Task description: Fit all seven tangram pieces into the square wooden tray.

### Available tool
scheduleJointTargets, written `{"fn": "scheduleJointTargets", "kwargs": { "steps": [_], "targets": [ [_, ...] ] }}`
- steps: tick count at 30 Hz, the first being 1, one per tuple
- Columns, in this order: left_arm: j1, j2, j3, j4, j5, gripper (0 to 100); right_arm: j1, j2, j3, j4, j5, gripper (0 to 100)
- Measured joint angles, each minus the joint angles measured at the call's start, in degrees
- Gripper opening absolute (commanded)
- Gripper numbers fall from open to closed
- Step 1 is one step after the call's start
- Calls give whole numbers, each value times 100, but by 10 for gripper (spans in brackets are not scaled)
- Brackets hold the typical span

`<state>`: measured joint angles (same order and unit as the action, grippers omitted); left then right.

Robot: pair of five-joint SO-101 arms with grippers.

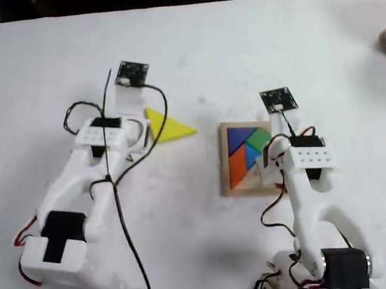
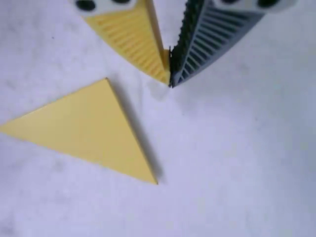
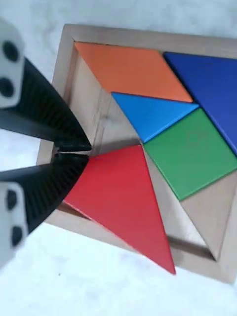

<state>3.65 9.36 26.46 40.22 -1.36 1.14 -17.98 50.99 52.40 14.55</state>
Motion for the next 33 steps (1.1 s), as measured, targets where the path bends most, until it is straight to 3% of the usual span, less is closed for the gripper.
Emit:
{"fn": "scheduleJointTargets", "kwargs": {
  "steps": [12, 24, 33],
  "targets": [
    [0, 0, 0, 0, 0, 23, 264, 0, 229, 211, 352, 17],
    [0, 0, 0, 0, 0, 23, 396, 431, 193, -308, 369, 17],
    [0, 0, 0, 0, 0, 23, 554, 97, 185, 114, 686, 16]
  ]
}}
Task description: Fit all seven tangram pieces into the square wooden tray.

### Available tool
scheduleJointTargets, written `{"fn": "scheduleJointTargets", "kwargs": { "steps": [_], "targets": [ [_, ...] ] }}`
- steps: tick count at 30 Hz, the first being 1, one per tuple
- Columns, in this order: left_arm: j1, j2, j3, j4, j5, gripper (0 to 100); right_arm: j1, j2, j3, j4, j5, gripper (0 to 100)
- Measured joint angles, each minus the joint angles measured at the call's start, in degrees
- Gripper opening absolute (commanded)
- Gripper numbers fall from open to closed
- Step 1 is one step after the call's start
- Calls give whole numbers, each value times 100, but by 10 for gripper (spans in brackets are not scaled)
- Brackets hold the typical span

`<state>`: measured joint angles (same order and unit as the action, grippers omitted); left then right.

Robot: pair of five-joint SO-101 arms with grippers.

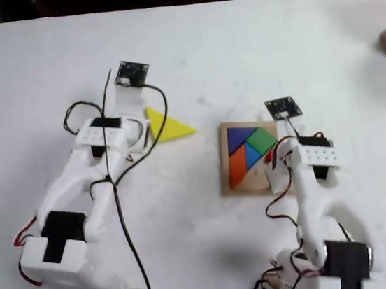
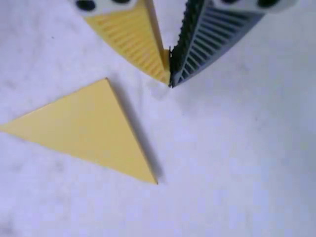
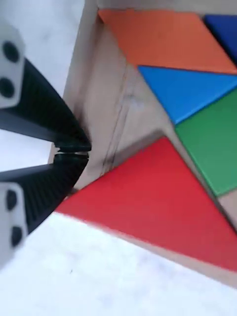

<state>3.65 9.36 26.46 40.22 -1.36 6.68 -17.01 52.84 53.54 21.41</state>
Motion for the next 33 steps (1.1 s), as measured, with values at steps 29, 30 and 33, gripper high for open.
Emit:
{"fn": "scheduleJointTargets", "kwargs": {
  "steps": [29, 30, 33],
  "targets": [
    [0, 0, 0, 0, 0, 23, 791, -237, 97, -703, -431, 16],
    [0, 0, 0, 0, 0, 23, 774, -237, 88, -695, -431, 16],
    [0, 0, 0, 0, 0, 23, 774, -237, 79, -695, -431, 16]
  ]
}}
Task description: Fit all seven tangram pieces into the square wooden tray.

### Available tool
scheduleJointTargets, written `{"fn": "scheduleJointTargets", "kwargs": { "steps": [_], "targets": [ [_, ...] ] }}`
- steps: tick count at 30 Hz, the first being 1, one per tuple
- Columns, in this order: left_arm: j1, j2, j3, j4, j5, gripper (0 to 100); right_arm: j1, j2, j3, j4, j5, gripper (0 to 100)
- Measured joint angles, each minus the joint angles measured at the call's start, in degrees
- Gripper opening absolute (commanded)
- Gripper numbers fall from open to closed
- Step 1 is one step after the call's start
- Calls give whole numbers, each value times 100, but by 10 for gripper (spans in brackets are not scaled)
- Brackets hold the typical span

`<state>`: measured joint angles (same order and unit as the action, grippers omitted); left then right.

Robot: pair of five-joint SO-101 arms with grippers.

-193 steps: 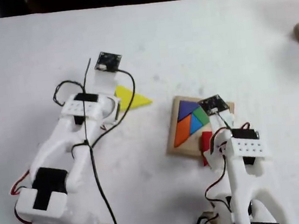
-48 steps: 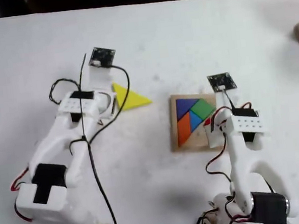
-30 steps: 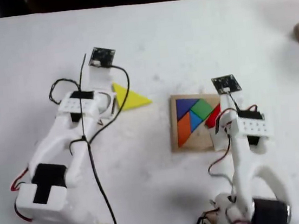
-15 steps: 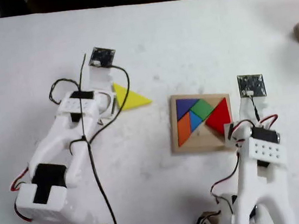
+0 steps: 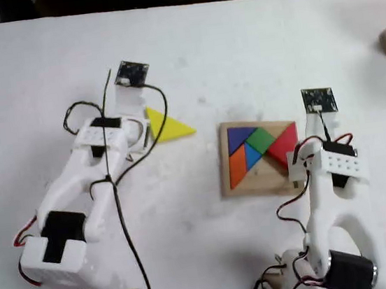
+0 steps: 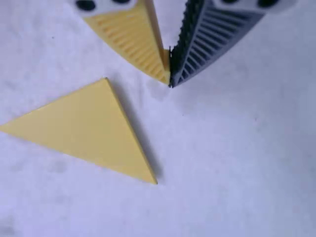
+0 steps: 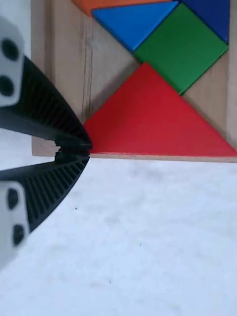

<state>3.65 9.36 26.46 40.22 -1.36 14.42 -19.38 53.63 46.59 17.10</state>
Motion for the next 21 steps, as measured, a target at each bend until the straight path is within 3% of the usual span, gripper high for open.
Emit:
{"fn": "scheduleJointTargets", "kwargs": {
  "steps": [9, 21],
  "targets": [
    [0, 0, 0, 0, 0, 23, -18, 0, 0, 44, 0, 16],
    [0, 0, 0, 0, 0, 23, 132, -985, -273, 1011, -149, 16]
  ]
}}
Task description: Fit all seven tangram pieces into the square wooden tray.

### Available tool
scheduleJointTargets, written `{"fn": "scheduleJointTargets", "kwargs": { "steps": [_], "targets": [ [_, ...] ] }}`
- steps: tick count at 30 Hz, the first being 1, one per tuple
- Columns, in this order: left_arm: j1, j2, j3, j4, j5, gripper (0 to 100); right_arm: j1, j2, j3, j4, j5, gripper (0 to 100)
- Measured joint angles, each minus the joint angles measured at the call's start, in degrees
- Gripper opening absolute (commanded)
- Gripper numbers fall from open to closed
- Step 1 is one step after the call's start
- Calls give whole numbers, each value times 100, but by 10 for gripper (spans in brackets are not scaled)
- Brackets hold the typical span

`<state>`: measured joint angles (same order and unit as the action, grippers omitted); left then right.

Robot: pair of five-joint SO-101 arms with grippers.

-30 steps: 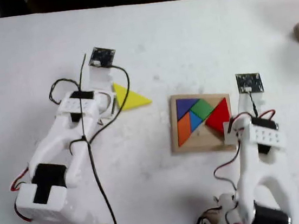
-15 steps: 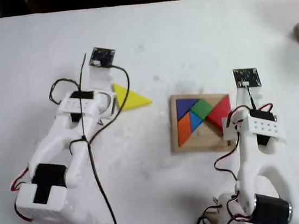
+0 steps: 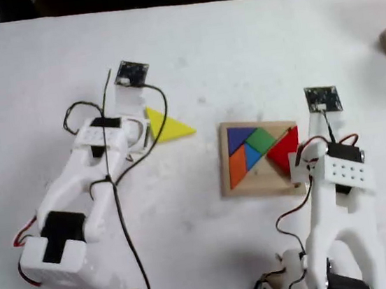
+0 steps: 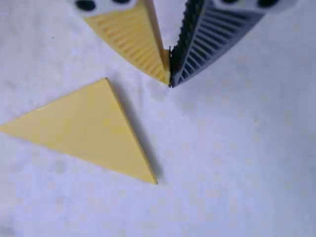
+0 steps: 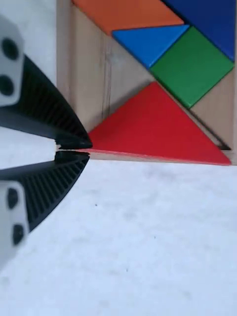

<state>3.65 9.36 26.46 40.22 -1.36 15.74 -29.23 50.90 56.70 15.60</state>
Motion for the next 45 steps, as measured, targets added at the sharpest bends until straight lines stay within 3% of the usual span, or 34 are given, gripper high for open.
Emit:
{"fn": "scheduleJointTargets", "kwargs": {
  "steps": [9, 16, 21, 33, 38, 45],
  "targets": [
    [0, 0, 0, 0, 0, 23, 141, 1240, -668, -466, -554, 16],
    [0, 0, 0, 0, 0, 23, 211, 2198, -932, -774, -580, 16],
    [0, 0, 0, 0, 0, 23, -123, 2338, -941, -774, -510, 16],
    [0, 0, 0, 0, 0, 23, -237, 2347, -941, -756, -440, 16],
    [0, 0, 0, 0, 0, 23, -229, 1969, -897, -281, -448, 16],
    [0, 0, 0, 0, 0, 23, -1363, 888, -35, 9, -448, 16]
  ]
}}
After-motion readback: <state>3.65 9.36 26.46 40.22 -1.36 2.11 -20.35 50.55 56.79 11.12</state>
